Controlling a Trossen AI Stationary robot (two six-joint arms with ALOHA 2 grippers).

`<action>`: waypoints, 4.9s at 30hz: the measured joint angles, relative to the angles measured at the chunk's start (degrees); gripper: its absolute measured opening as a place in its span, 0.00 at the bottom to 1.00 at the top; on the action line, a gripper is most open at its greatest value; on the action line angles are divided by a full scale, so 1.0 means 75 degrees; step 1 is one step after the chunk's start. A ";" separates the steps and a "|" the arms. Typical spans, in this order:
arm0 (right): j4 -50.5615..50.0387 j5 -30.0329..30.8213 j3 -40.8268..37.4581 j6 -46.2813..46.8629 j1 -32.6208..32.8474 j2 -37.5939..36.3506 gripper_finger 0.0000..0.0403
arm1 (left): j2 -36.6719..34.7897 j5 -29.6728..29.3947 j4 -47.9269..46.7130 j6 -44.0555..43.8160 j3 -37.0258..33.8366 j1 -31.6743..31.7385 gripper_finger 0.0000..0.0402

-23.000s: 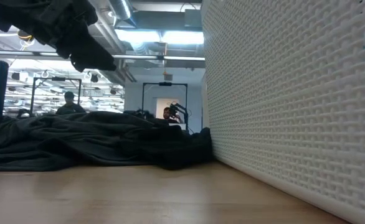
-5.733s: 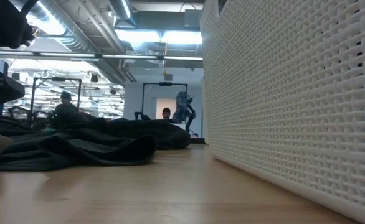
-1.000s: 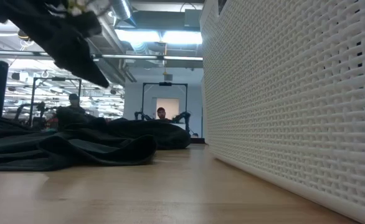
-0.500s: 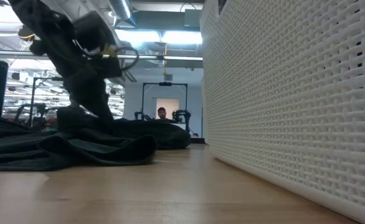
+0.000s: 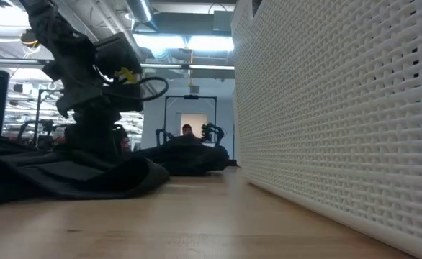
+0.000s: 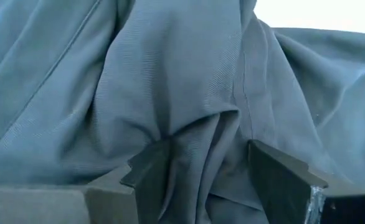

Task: Sort clothes
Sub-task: Put the black pants into the bottom white laundry bin

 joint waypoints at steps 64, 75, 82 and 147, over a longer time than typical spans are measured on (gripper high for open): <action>0.5625 -0.1179 0.0175 -0.1647 0.2047 0.2872 0.77 | -0.3982 -0.3840 0.1586 0.1117 0.0308 -0.2416 0.01; 0.5971 -0.1203 0.0181 -0.1600 0.1862 0.3435 0.77 | -0.3993 -0.3850 0.2933 0.2051 0.0306 -0.2914 0.02; 0.6383 -0.1533 0.0175 -0.1652 0.1842 0.3446 0.58 | -0.4014 -0.3810 0.3053 0.2143 0.0317 -0.2947 0.06; -0.4505 0.3619 0.7079 0.1274 0.6823 0.0959 0.11 | -0.6847 -0.3801 -0.1568 -0.1077 -0.0021 -0.2968 0.45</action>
